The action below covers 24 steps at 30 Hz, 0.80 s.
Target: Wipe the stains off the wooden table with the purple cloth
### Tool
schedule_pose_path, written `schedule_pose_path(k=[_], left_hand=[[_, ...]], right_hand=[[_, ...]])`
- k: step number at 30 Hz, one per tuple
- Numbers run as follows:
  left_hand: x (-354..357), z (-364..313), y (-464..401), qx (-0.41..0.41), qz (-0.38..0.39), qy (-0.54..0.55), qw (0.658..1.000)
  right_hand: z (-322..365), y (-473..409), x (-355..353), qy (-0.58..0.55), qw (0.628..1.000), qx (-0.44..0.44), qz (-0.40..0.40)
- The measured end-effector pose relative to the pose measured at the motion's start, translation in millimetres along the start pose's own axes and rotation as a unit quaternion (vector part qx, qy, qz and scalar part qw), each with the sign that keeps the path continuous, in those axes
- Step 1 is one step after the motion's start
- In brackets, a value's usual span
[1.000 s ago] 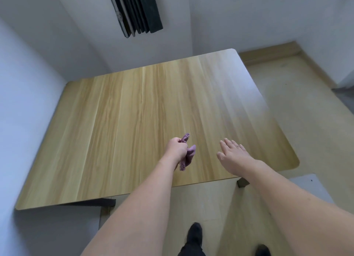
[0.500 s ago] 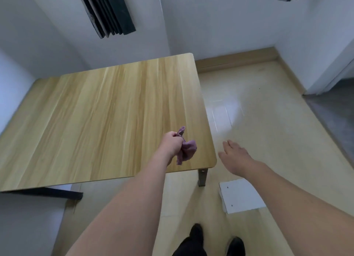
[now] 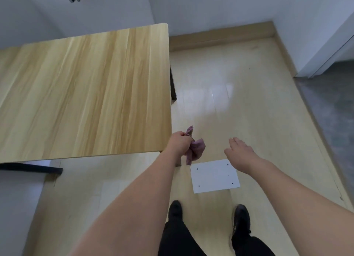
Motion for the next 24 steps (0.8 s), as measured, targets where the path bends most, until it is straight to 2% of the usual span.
schedule_pose_path(k=[5, 8, 17, 24], left_hand=[[87.7, 47.6, -18.6, -0.071, 0.005, 0.016, 0.997], [144.3, 83.0, -47.3, -0.11, 0.035, 0.033, 0.993], [289.2, 221.3, -158.7, -0.15, 0.089, 0.024, 0.984], [337.9, 304.9, -231.6, -0.154, 0.037, -0.01, 0.987]], right_hand=[[-67.2, -20.2, 39.4, -0.009, 0.999, 0.005, 0.034], [-98.8, -49.1, 80.7, -0.005, 0.999, -0.002, 0.046], [-172.4, -157.2, 248.5, -0.009, 0.996, -0.018, 0.082], [-202.1, -200.7, 331.3, 0.0, 0.994, -0.019, 0.11]])
Point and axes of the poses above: each hand's wrist, its own y-axis away from the middle knuckle, its own x-axis out of the palm, z = x × y, the point moved 4 cm from there along -y, towards the middle knuckle, and after that the axes turned 11 degrees about -z, right-handed, at the moved point
